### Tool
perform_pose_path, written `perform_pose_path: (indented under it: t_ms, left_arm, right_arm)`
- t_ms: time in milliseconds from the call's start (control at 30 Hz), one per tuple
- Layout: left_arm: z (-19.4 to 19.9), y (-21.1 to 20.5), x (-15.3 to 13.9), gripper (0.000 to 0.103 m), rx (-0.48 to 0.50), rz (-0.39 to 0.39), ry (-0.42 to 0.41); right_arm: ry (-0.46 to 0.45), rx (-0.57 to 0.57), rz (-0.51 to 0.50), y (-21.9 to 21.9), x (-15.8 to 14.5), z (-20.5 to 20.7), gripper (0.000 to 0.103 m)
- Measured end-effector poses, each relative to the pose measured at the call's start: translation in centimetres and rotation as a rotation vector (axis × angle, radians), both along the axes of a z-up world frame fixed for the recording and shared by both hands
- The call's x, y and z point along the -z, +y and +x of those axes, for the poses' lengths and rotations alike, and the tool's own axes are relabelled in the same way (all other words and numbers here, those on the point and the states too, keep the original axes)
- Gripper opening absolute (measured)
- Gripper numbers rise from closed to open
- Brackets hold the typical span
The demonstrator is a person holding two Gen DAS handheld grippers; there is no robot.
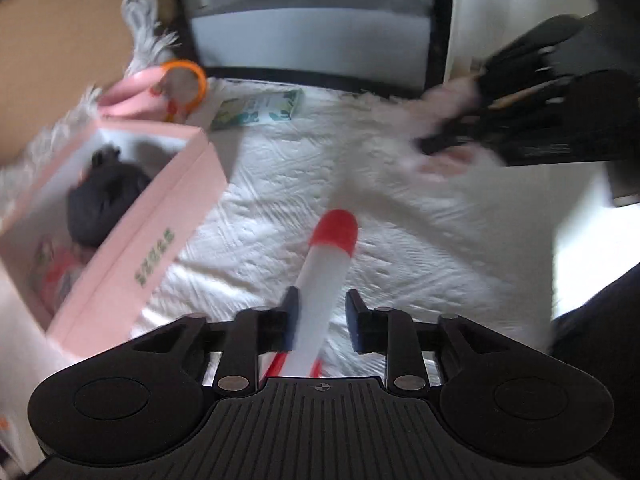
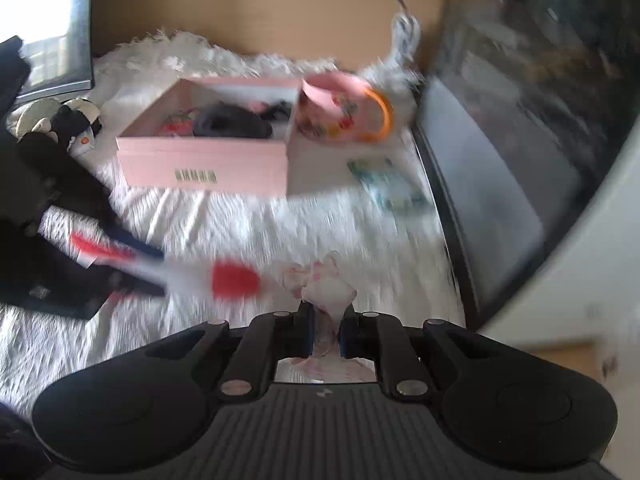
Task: Organize soft objects
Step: 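Grasp the foam rocket with the left tool while the right tool holds the pink fabric toy, then carry the foam rocket into the pink box and open the left tool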
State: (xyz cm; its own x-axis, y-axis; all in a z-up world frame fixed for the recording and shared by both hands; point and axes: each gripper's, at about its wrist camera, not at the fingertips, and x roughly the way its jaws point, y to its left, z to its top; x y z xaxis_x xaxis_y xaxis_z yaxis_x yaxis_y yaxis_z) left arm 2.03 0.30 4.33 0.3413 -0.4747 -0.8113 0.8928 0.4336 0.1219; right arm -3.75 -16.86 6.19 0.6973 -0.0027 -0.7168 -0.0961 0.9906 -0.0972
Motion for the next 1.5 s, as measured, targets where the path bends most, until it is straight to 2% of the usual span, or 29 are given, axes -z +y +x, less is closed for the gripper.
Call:
perform_pose_path:
  t_ms: [33,133,200,267,367,567,767,867,967,1100,1200,1300,1400,1500]
  left_arm:
    - [0.3,-0.3,0.2,0.034,0.003,0.022,-0.003]
    - [1.9,-0.3,1.0,0.047,-0.01,0.048,0.046]
    - [2.5,-0.4,1.6,0.047,-0.027,0.099,0.049]
    - [2.8,-0.1,1.9,0.045,-0.042,0.108,0.062]
    - [3.2,0.9,1.9,0.042,-0.074,0.056,0.116]
    - [2.3,3.0,1.1,0.032,-0.207,-0.035,0.204]
    - [0.5,5.2,-1.1,0.032,-0.333,-0.12,0.22]
    - [1.0,6.7,-3.1,0.032,-0.403,-0.198,0.231]
    - [2.8,8.0,-5.6,0.032,-0.483,-0.27,0.201]
    - [7.4,9.7,-8.9,0.032,-0.624,-0.412,0.168]
    - [11.2,10.0,-10.3,0.032,-0.715,-0.503,0.159]
    - [14.9,9.3,-11.0,0.032,-0.764,-0.575,0.133]
    - [17.9,7.8,-9.3,0.032,-0.846,-0.57,0.128]
    - [19.6,6.4,-6.0,0.032,-0.926,-0.471,0.176]
  right_arm:
    - [0.003,0.015,0.002,-0.5,0.1,-0.6,0.011]
    - [0.004,0.04,-0.006,-0.5,0.8,-1.7,0.012]
    - [0.012,0.046,0.0,-0.6,1.0,-2.0,0.012]
    - [0.026,0.039,0.008,-0.4,1.1,-2.2,0.012]
    - [0.04,0.015,0.007,0.1,1.5,-2.0,0.012]
    - [0.023,-0.069,0.002,1.6,0.3,-1.0,0.012]
    - [-0.008,-0.13,0.002,2.8,-1.2,0.2,0.012]
    - [-0.028,-0.154,0.026,3.3,-2.2,0.7,0.012]
    - [-0.06,-0.181,0.049,4.2,-3.1,1.1,0.012]
    - [-0.082,-0.211,0.056,5.3,-3.5,1.4,0.012]
    - [-0.086,-0.21,0.058,5.7,-3.4,1.4,0.012]
    - [-0.093,-0.197,0.056,5.6,-3.3,1.2,0.012]
    - [-0.102,-0.17,0.05,5.0,-3.2,1.0,0.012]
    - [-0.098,-0.129,0.052,4.0,-3.0,0.9,0.012]
